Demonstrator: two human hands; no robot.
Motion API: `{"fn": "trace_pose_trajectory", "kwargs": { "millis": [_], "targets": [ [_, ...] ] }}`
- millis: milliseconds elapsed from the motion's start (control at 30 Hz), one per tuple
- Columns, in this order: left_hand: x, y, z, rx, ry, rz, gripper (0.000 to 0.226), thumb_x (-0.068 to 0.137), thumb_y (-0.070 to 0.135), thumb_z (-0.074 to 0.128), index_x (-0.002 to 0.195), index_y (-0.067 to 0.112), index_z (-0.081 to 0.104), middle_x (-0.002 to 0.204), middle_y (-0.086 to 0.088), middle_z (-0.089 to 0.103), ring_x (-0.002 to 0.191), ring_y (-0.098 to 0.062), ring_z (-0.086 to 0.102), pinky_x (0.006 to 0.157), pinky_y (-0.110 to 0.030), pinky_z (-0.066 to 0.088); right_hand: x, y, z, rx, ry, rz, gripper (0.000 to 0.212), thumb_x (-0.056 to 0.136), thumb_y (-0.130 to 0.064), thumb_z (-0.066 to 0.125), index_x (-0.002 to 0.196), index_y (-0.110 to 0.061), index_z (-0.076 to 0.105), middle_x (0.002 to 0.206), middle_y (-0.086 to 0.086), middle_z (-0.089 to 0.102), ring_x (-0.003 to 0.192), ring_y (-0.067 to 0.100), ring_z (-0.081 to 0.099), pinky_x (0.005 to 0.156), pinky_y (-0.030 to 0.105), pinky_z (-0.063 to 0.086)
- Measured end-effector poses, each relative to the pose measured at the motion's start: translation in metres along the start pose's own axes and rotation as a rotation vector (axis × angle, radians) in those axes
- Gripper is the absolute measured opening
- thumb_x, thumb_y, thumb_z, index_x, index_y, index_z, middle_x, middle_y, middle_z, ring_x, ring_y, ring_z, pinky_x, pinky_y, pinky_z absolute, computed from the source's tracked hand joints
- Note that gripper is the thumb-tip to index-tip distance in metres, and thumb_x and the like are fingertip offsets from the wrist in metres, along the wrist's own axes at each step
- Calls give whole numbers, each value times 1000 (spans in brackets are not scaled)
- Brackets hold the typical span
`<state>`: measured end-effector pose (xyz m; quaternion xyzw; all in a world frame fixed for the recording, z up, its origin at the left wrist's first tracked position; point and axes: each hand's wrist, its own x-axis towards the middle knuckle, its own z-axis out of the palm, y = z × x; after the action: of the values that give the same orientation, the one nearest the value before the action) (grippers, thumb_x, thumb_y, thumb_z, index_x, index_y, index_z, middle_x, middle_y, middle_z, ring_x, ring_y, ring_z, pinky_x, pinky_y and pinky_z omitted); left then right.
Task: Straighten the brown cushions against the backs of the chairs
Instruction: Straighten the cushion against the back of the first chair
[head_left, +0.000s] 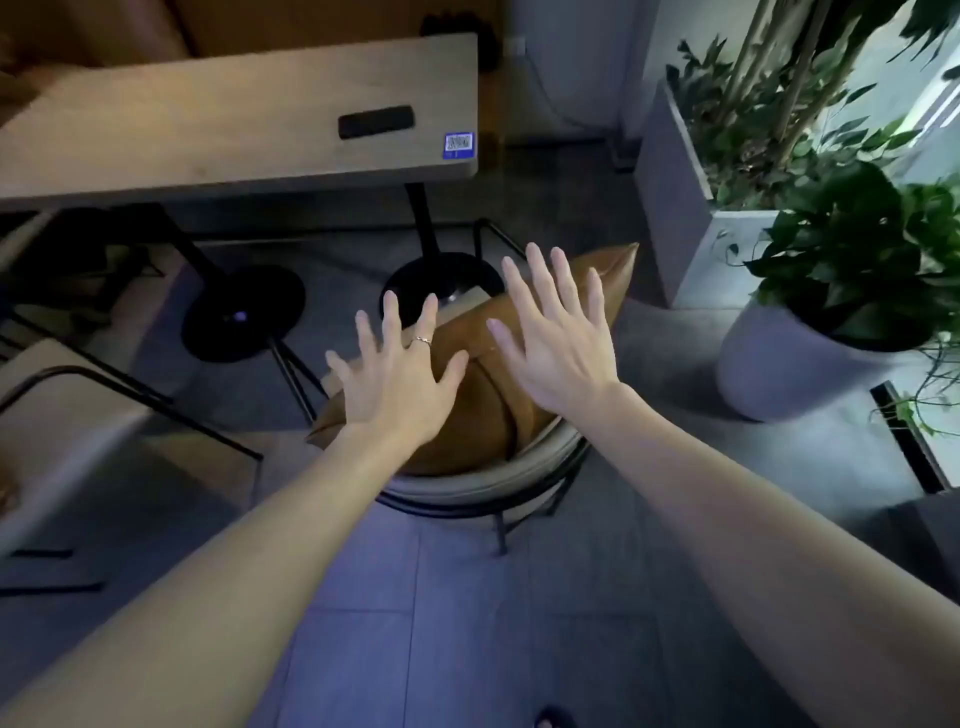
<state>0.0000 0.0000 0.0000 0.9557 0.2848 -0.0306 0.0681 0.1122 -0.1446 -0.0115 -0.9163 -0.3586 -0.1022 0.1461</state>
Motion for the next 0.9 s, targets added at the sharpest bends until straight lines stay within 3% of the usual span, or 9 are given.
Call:
{"fn": "trace_pose_trajectory", "kwargs": {
  "millis": [100,200,400,500,600,667,733,800,900],
  "targets": [
    [0,-7,21,64,-54,-59,74,96,74,15,162,40,8,173,-5,5,155,-40,10,115,-72,13,-6,1,25,-23,-92,13,66,108,-57,22,162,-23,36,174,11,25,161,36,15,124,66,11],
    [-2,-11,36,111,28,-38,75,95,73,10,160,37,20,168,-8,26,149,-41,27,112,-70,21,-15,-2,50,6,-87,49,65,107,-58,19,159,-26,42,172,10,30,161,36,16,124,67,7],
    [-17,-21,37,51,163,5,69,98,67,25,154,30,41,153,-6,51,138,-35,44,110,-56,29,-20,-5,64,39,31,119,61,109,-56,21,157,-29,46,169,8,37,160,34,21,125,64,6],
    [-37,-35,36,-187,355,-84,52,104,54,36,140,27,62,143,-2,62,132,-30,53,107,-49,31,-26,-10,63,95,74,157,56,111,-48,24,158,-28,46,169,7,37,160,33,20,125,63,7],
    [-55,-53,41,-466,437,-269,43,105,46,44,133,25,69,142,-1,63,128,-30,56,103,-46,39,-30,-10,61,176,121,198,50,112,-35,31,156,-19,50,166,7,43,159,32,24,126,59,11],
    [-64,-59,46,-745,423,-408,45,101,49,50,141,31,61,139,4,59,130,-26,54,101,-37,39,-36,-7,58,242,143,245,46,112,-24,37,154,-13,52,165,8,45,158,32,27,127,57,15],
    [-70,-57,51,-1074,377,-592,63,93,59,60,151,38,44,141,9,53,134,-20,50,105,-33,37,-42,-3,56,285,174,324,42,108,-14,44,149,-10,55,159,13,49,153,35,35,122,58,27],
    [-74,-50,55,-1342,288,-782,82,84,68,66,155,42,32,153,6,46,138,-21,46,115,-41,34,-48,0,55,315,219,432,36,102,-5,51,137,-7,59,145,18,53,137,39,47,106,59,42],
    [-73,-41,68,-1594,140,-901,87,76,79,63,151,42,36,154,4,47,139,-28,45,117,-56,32,-52,6,59,490,214,728,38,90,0,52,126,-10,51,133,16,51,119,38,50,93,56,45]
  ]
}}
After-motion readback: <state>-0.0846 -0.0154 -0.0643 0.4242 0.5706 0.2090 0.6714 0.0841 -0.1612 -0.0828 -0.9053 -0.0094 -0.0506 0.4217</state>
